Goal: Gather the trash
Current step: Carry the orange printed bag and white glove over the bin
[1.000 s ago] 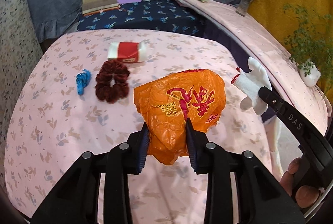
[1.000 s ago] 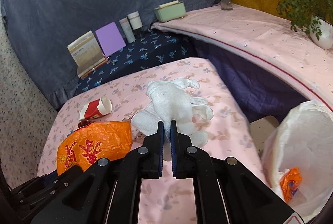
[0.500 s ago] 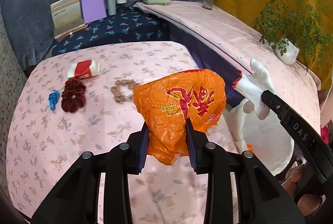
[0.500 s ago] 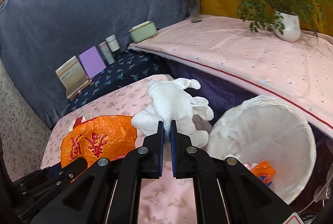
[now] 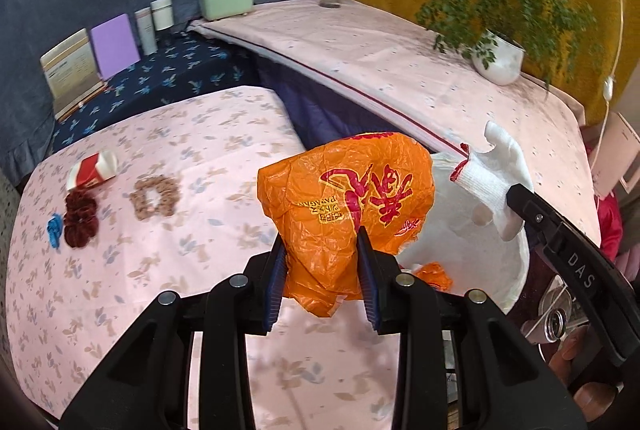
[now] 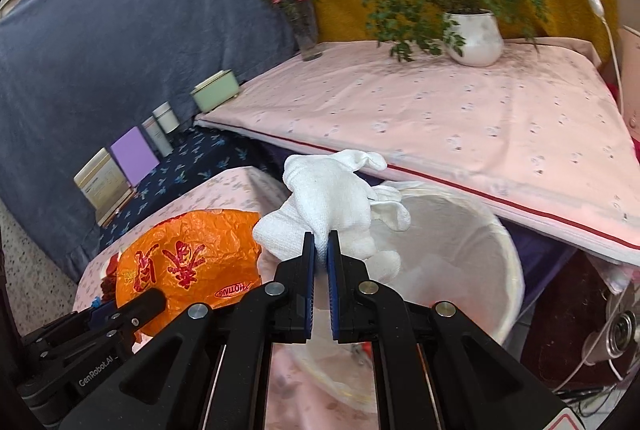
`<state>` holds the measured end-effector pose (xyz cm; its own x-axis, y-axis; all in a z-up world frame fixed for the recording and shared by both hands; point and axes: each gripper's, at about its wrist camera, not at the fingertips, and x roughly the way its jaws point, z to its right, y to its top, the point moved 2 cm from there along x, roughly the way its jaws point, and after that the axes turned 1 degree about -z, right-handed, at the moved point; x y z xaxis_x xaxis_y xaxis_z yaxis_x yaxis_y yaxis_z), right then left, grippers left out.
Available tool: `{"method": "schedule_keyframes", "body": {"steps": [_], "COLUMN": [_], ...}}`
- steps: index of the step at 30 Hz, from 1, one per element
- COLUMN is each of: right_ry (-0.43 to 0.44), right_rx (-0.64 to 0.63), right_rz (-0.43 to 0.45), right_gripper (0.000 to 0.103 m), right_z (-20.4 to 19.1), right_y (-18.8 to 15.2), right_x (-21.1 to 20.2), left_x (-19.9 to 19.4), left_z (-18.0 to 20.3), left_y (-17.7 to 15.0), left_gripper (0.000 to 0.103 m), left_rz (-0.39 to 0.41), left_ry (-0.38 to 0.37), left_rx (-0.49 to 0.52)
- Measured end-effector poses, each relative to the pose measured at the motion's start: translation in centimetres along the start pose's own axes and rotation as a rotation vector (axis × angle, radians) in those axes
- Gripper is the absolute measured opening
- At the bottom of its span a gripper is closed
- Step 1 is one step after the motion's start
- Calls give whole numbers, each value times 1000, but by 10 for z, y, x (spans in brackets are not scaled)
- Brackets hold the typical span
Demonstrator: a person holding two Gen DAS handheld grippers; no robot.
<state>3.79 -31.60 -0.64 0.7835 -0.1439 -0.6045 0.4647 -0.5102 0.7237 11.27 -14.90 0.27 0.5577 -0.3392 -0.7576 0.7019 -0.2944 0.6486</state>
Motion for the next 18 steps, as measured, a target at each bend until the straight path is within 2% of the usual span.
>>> {"method": "schedule_keyframes", "body": {"steps": [11, 14, 16, 18], "right_ry": [-55, -61, -63, -64], "right_rx": [62, 72, 76, 79], "right_rz": [10, 8, 6, 5], "right_gripper": [6, 6, 6, 6], "right_z": [48, 55, 58, 59], "right_y": [-3, -4, -5, -6], "right_x": [-9, -9, -8, -8], "left_x": [20, 26, 29, 31], "left_z": [56, 64, 65, 65], "left_y": [4, 4, 4, 3], "left_gripper": [32, 38, 49, 53], "left_rz": [-21, -28, -34, -35], "left_ry": [-53, -63, -59, -60], "left_rx": [94, 102, 99, 91]}}
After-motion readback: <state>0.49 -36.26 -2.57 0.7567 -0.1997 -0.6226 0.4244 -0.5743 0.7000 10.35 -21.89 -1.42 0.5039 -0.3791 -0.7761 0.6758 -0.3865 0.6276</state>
